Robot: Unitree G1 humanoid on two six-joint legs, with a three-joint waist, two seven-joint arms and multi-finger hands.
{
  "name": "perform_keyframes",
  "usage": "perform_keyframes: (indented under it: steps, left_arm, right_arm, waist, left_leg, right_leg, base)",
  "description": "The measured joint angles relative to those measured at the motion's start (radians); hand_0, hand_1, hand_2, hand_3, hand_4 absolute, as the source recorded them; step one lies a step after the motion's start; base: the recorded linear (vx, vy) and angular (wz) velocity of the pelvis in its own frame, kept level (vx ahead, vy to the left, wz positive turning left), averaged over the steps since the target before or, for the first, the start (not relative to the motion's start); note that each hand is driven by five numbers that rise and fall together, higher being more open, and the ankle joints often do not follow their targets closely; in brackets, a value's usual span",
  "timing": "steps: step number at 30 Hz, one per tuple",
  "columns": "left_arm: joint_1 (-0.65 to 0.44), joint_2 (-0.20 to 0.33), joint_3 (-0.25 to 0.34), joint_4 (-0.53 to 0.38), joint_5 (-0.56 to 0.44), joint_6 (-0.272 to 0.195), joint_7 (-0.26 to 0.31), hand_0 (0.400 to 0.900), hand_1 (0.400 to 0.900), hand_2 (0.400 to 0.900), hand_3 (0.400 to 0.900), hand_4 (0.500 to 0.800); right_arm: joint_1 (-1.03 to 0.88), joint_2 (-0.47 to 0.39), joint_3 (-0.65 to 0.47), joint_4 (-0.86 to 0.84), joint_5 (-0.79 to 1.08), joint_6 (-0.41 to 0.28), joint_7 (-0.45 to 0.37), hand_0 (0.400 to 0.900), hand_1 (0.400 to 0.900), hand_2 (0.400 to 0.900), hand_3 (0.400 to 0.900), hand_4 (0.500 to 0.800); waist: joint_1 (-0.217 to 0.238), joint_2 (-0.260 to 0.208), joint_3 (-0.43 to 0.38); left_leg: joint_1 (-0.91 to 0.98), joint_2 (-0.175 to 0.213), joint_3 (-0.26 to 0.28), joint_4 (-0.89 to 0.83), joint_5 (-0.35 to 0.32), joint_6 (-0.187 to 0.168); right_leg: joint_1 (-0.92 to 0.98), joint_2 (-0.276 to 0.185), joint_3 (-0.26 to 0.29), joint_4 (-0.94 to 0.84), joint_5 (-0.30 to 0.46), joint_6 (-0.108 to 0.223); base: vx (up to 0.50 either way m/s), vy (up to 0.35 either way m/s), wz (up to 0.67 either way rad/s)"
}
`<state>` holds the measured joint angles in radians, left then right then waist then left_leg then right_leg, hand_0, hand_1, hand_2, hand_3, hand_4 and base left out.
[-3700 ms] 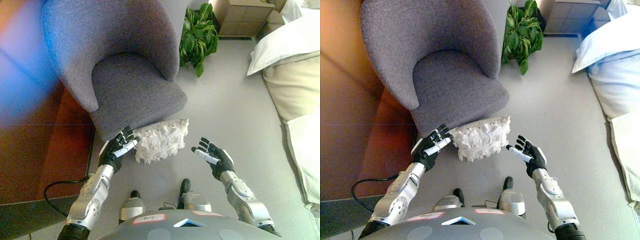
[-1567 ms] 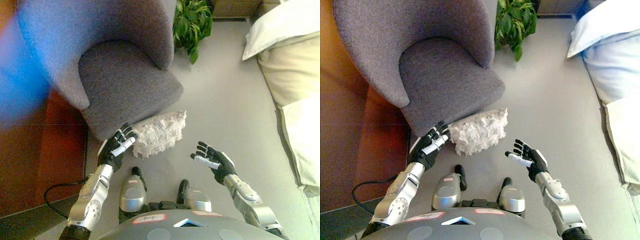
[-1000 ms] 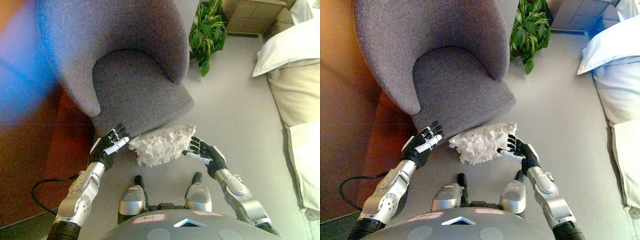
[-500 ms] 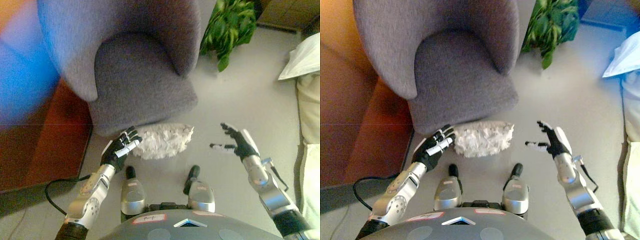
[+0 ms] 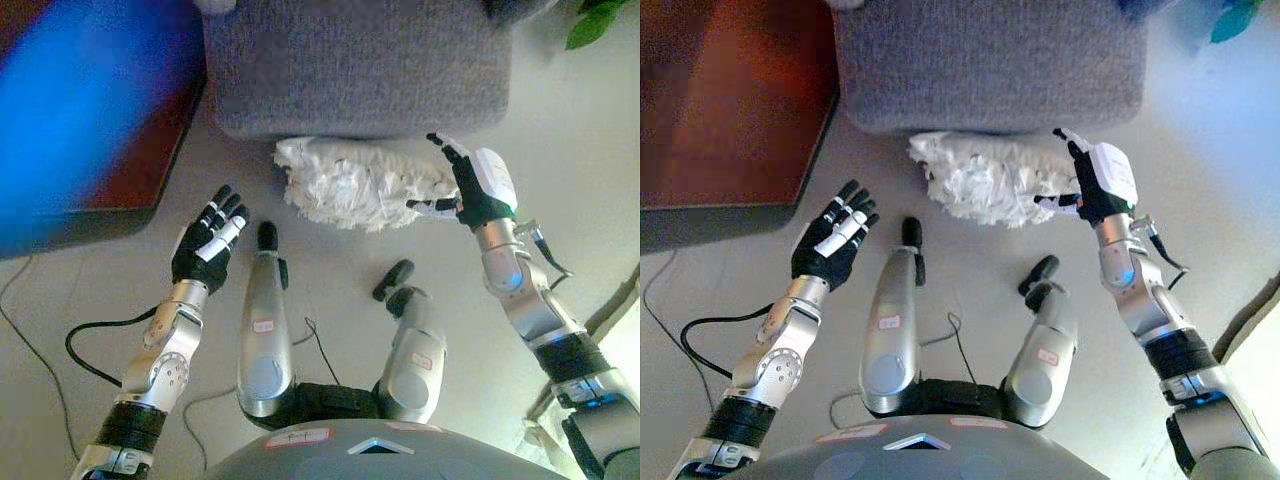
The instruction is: Pick up the pillow and put it on the sofa.
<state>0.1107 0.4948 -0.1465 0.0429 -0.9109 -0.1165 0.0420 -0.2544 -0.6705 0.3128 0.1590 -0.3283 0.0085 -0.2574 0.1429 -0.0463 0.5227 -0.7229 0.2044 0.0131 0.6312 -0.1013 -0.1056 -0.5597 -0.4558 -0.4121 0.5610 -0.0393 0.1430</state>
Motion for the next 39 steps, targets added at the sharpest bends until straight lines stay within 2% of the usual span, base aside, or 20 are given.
perform_keyframes:
  steps: [4,11,14,23,30,39]
  left_arm:
    - [-0.023,0.018,0.001,-0.006,-0.013,-0.041,0.025,0.900,0.900,0.900,0.900,0.800]
    - [-0.040,0.039,0.011,-0.046,-0.037,-0.076,0.025,0.900,0.900,0.900,0.900,0.800]
    - [-0.050,0.039,0.011,-0.051,-0.047,-0.079,0.025,0.900,0.900,0.900,0.900,0.800]
    - [-0.069,0.040,0.012,-0.063,-0.057,-0.082,0.017,0.900,0.900,0.900,0.900,0.800]
    - [-0.069,0.040,0.014,-0.074,-0.079,-0.082,-0.005,0.900,0.900,0.900,0.900,0.800]
    - [-0.060,0.041,0.020,-0.075,-0.087,-0.082,-0.023,0.900,0.900,0.900,0.900,0.800]
  right_arm:
    - [-0.051,-0.040,0.033,0.002,0.003,0.000,-0.016,0.900,0.900,0.900,0.900,0.800]
    - [-0.151,-0.060,0.047,0.078,0.039,0.003,-0.044,0.900,0.900,0.900,0.900,0.800]
    - [-0.171,-0.060,0.049,0.079,0.038,0.003,-0.044,0.900,0.900,0.900,0.900,0.800]
    - [-0.251,-0.062,0.079,0.118,0.016,0.016,-0.028,0.900,0.900,0.900,0.900,0.800]
    - [-0.274,-0.065,0.084,0.163,0.001,0.062,0.025,0.900,0.900,0.900,0.900,0.800]
    - [-0.392,-0.065,0.161,0.324,-0.047,0.135,0.031,0.900,0.900,0.900,0.900,0.800]
  waist:
    - [0.001,-0.002,0.000]
    - [0.012,-0.003,0.000]
    - [0.026,-0.002,0.000]
    - [0.033,0.000,0.000]
    - [0.056,0.004,0.001]
    - [0.077,0.023,0.001]
  left_leg:
    - [-0.106,0.001,-0.009,0.068,-0.005,0.013]
    - [-0.261,-0.002,-0.017,0.204,-0.033,0.024]
    - [-0.310,0.001,-0.020,0.259,-0.053,0.023]
    - [-0.428,0.000,-0.039,0.378,-0.090,0.021]
    - [-0.513,-0.002,-0.072,0.488,-0.129,0.010]
    - [-0.559,-0.016,-0.091,0.624,-0.189,0.009]
  right_leg:
    - [-0.083,-0.014,0.006,0.056,-0.009,0.003]
    - [-0.248,-0.046,0.064,0.222,-0.074,0.002]
    - [-0.310,-0.049,0.099,0.283,-0.094,-0.001]
    - [-0.439,-0.074,0.142,0.421,-0.146,-0.006]
    - [-0.520,-0.093,0.168,0.549,-0.208,-0.009]
    - [-0.570,-0.127,0.221,0.688,-0.275,0.005]
  base:
    - [-0.04,0.036,0.07]
    - [-0.02,0.034,0.08]
    - [0.00,0.036,-0.02]
    - [0.01,0.038,0.01]
    - [0.02,0.015,0.04]
    - [0.02,0.047,0.10]
